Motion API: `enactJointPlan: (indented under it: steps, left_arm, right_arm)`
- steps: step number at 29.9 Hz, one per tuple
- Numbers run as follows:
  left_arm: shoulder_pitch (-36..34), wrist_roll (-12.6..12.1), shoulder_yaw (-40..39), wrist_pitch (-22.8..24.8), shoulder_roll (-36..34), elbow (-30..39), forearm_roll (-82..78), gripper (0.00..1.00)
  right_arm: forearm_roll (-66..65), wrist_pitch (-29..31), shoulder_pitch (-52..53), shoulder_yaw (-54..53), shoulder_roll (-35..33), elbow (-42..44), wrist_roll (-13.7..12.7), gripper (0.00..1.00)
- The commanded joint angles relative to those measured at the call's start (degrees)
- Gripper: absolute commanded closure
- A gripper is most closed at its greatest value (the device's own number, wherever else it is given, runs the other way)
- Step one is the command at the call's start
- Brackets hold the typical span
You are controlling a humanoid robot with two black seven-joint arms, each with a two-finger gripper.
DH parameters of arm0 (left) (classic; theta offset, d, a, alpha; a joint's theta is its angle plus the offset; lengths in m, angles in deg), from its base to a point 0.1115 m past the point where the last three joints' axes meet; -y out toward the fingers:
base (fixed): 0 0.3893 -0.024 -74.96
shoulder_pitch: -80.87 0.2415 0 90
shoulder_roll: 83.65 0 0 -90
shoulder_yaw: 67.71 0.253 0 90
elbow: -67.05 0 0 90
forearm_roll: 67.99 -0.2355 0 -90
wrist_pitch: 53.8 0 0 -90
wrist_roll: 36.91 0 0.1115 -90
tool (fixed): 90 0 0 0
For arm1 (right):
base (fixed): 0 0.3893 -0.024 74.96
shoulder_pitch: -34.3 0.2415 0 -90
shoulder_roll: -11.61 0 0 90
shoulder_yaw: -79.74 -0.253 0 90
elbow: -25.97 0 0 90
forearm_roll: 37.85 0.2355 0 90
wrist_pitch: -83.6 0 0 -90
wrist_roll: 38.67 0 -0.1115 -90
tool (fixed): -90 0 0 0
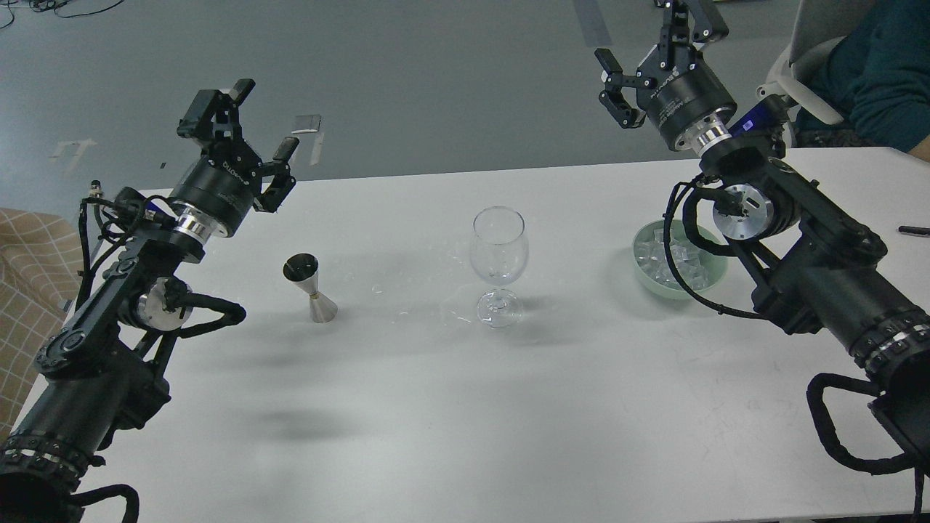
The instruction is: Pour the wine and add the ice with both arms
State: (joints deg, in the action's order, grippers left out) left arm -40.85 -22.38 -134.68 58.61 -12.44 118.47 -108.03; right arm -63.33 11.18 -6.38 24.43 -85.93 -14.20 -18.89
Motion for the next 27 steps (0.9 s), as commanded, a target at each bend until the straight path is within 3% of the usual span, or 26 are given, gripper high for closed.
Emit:
enactJointPlan:
  steps: [1, 27]
  left_arm:
    - [0.0, 0.0, 0.0, 0.1, 0.0, 0.0, 0.0, 0.00]
    - [-0.1, -0.3, 0.0, 0.2, 0.2, 0.1, 0.3, 0.00]
  right_arm:
    - [0.0, 0.0, 0.2, 0.0, 0.0, 0.1, 0.0, 0.00]
    - [0.0, 0.0, 0.1, 1.6, 0.0, 0.0, 0.1, 0.00]
